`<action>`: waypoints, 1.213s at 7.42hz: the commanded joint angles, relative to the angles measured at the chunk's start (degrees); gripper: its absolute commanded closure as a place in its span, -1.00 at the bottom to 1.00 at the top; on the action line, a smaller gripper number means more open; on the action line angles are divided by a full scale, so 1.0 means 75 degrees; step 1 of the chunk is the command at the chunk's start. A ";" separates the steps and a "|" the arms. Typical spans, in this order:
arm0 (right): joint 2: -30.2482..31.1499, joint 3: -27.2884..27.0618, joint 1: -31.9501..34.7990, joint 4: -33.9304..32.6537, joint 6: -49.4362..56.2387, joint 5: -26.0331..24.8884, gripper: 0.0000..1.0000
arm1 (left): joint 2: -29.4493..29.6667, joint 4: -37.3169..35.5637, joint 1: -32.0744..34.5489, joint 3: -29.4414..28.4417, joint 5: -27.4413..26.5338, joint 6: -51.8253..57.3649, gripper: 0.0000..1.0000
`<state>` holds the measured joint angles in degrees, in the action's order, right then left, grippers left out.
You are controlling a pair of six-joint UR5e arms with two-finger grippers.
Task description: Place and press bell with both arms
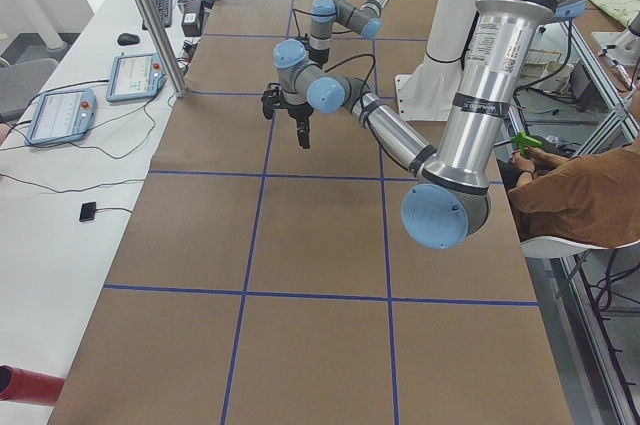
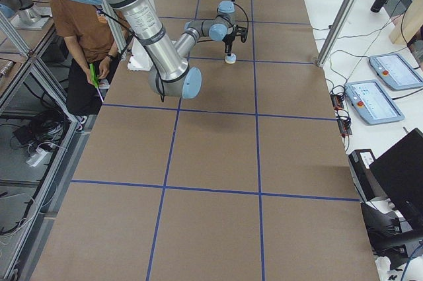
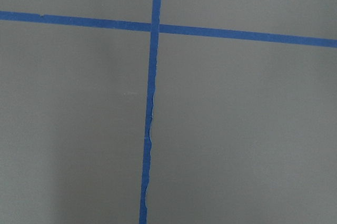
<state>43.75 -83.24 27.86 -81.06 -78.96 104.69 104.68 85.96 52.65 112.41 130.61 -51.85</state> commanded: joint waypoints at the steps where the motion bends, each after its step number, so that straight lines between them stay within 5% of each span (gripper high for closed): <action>1: 0.0327 -0.0545 0.0710 -0.0031 0.0040 0.0951 1.00 | 0.0012 0.0000 0.0011 -0.0011 0.0000 0.0011 -1.00; 4: 0.2667 -0.2630 0.2067 -0.0090 0.1510 0.1997 1.00 | -0.0197 0.0035 0.0163 0.0128 -0.0012 0.0233 -1.00; 6: 0.4353 -0.3510 0.3450 -0.0090 0.3381 0.2924 1.00 | -0.1062 0.0035 0.0979 0.0410 -0.0012 0.2111 -1.00; 9: 0.6885 -0.3691 0.5979 -0.0078 0.8002 0.3897 1.00 | -0.2446 0.0047 0.2526 0.0422 0.0000 0.5475 -1.00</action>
<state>87.30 -111.01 64.04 -81.59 -35.61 130.64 90.28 86.29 66.75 115.66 130.57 -20.81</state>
